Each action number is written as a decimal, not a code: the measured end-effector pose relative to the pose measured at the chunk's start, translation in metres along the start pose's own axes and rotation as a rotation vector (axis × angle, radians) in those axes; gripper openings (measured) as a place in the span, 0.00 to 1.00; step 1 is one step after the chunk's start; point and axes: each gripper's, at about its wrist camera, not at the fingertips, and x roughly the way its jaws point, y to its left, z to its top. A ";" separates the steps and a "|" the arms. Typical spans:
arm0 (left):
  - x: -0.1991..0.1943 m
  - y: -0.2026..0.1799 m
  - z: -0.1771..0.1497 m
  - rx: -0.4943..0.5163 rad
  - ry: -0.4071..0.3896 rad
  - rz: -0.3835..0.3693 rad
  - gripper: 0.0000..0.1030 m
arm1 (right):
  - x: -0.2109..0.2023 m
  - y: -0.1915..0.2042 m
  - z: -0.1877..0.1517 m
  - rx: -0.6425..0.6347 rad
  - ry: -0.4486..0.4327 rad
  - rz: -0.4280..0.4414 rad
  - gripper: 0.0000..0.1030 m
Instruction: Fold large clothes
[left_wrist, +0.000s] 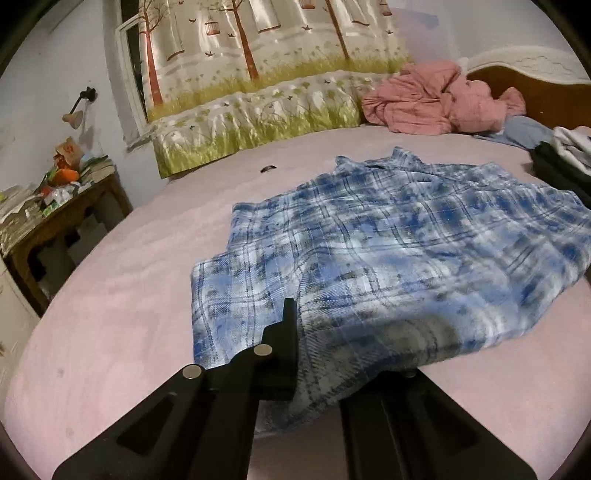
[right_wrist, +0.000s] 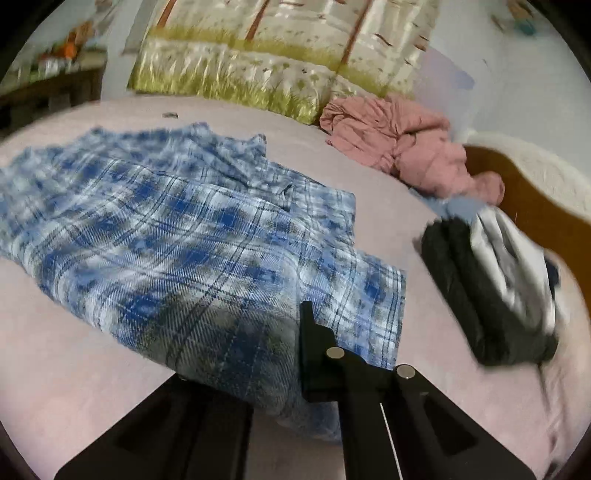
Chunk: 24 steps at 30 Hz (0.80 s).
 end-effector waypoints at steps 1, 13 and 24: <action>-0.014 0.000 -0.008 -0.009 0.009 -0.016 0.02 | -0.014 -0.004 -0.009 0.011 0.008 0.015 0.04; -0.153 -0.015 -0.080 -0.034 0.019 -0.051 0.15 | -0.148 -0.028 -0.116 0.104 0.023 0.106 0.04; -0.139 0.016 -0.100 -0.143 -0.041 0.010 0.31 | -0.161 -0.058 -0.152 0.206 0.003 0.094 0.12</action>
